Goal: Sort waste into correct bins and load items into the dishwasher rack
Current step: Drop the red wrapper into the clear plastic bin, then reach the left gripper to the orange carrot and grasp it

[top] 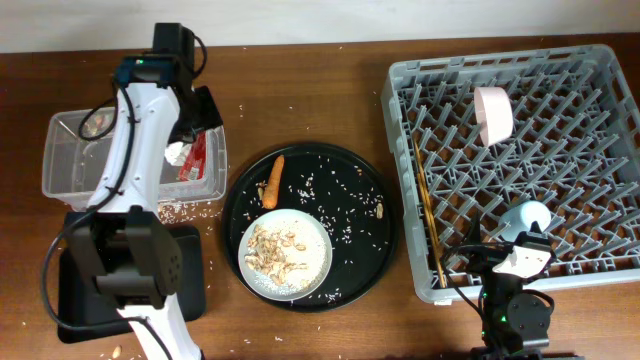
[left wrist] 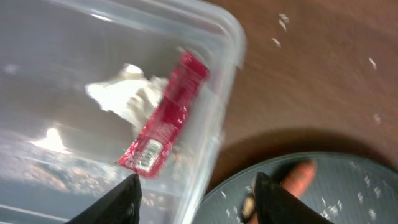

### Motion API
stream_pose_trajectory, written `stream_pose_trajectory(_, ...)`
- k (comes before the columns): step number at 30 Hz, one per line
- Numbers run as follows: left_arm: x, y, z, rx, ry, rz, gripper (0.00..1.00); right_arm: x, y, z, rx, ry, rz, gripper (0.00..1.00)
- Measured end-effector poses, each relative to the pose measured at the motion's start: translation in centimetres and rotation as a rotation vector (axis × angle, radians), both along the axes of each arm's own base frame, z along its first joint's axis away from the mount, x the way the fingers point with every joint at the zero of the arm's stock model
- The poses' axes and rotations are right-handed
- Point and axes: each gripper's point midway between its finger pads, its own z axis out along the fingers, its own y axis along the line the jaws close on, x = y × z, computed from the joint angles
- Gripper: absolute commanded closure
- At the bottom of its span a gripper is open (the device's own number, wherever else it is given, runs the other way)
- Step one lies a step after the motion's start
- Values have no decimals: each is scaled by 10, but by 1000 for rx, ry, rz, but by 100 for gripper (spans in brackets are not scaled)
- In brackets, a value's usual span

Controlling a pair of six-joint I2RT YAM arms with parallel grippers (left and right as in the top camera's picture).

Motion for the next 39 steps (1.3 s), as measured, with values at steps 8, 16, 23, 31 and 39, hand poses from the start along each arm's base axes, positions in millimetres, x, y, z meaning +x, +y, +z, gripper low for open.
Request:
stream_pose_trajectory(8,-51,-122,-31,65,125,-389,52,0,0,0,0,0,0,2)
stream_pose_trajectory(16,-77,-125,-107,111,185,-432,51,0,0,0,0,0,0,2)
stream_pose_trajectory(23,-85,-118,-141,116,174,-425,62,0,0,0,0,0,0,2)
stream_pose_trajectory(31,-84,-119,-138,115,175,-426,78,0,0,0,0,0,0,2)
stream_pose_trajectory(39,-66,-97,-67,129,182,-364,83,0,0,0,0,0,0,2)
